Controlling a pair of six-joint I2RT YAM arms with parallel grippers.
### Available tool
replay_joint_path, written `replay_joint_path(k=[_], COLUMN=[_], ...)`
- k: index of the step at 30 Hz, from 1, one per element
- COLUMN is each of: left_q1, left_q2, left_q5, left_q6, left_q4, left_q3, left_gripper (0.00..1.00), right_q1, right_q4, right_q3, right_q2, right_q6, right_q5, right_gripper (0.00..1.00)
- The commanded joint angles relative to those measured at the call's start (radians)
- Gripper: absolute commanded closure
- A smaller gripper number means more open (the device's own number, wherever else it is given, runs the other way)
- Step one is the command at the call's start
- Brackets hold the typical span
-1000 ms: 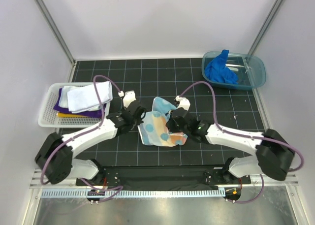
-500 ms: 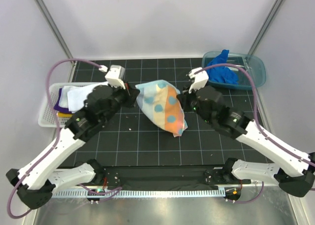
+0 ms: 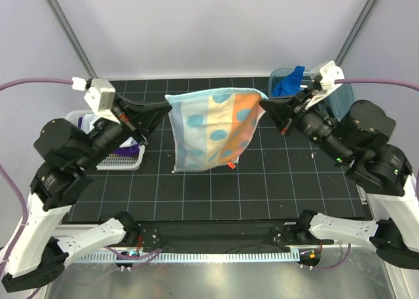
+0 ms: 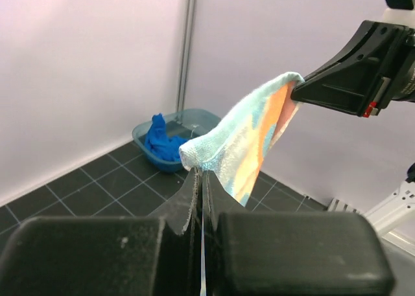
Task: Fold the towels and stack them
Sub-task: Flatten out the crumpled towel, then fold the towel
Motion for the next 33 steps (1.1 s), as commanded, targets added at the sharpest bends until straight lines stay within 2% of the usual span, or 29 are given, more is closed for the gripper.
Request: replay_joint_path(k=[1,5,6,9,10,11,12,14,16,17,20,23,26,30,33], left_q1=[-0.001,-0.003,-0.003,0.0,0.011,0.022,0.04,0.159,0.261,0.316,0.387,0.439,0.471,0.523,0.525], left_q2=[-0.018,-0.022,-0.019,0.004,0.036,0.057,0.079,0.158,0.22,0.3,0.515,0.747,0.923,1.034,1.041], left_q5=[0.049,-0.092,-0.206,-0.383,-0.419,-0.44,-0.451,-0.389,-0.274,-0.27,-0.208,-0.118,-0.047,0.055,0.059], left_q6=[-0.006,-0.047,-0.053,-0.052,-0.055,-0.057,-0.063,-0.137,-0.197,-0.224,-0.231,-0.239,-0.238,-0.27,-0.253], left_q4=[0.01,0.023,0.026,0.039,0.07,0.084,0.101,0.177,0.326,0.376,0.553,0.69,0.74,0.776,0.782], left_q3=[0.034,-0.003,-0.017,-0.076,-0.092,-0.125,-0.144,-0.223,-0.293,-0.319,-0.347,-0.284,-0.183,-0.089,-0.084], left_gripper=[1.0,1.0,1.0,1.0,1.0,1.0,1.0,1.0,1.0,1.0,1.0,1.0,1.0,1.0,1.0], right_q1=[-0.001,-0.001,0.0,-0.018,-0.044,-0.087,-0.221,-0.331,-0.411,-0.434,-0.532,-0.593,-0.623,-0.63,-0.633], right_q4=[-0.043,-0.017,-0.003,0.068,0.083,0.097,0.105,0.178,0.221,0.274,0.378,0.433,0.447,0.447,0.459], right_q3=[0.049,0.006,-0.035,-0.099,-0.103,-0.1,-0.095,-0.109,-0.113,-0.116,-0.104,-0.028,0.071,0.147,0.129], right_q2=[-0.011,0.01,0.021,0.107,0.143,0.177,0.25,0.312,0.43,0.478,0.662,0.847,0.985,1.061,1.07], right_q6=[0.01,0.022,0.016,-0.032,-0.032,-0.012,0.016,0.06,0.063,0.066,0.106,0.119,0.12,0.1,0.1], right_q5=[-0.072,-0.016,0.024,0.129,0.139,0.076,0.001,-0.136,-0.166,-0.192,-0.302,-0.333,-0.345,-0.341,-0.356], right_gripper=[0.99,0.99,0.99,0.99,0.99,0.99,0.99,0.99,0.99,0.99,0.99,0.99,0.99,0.99,0.99])
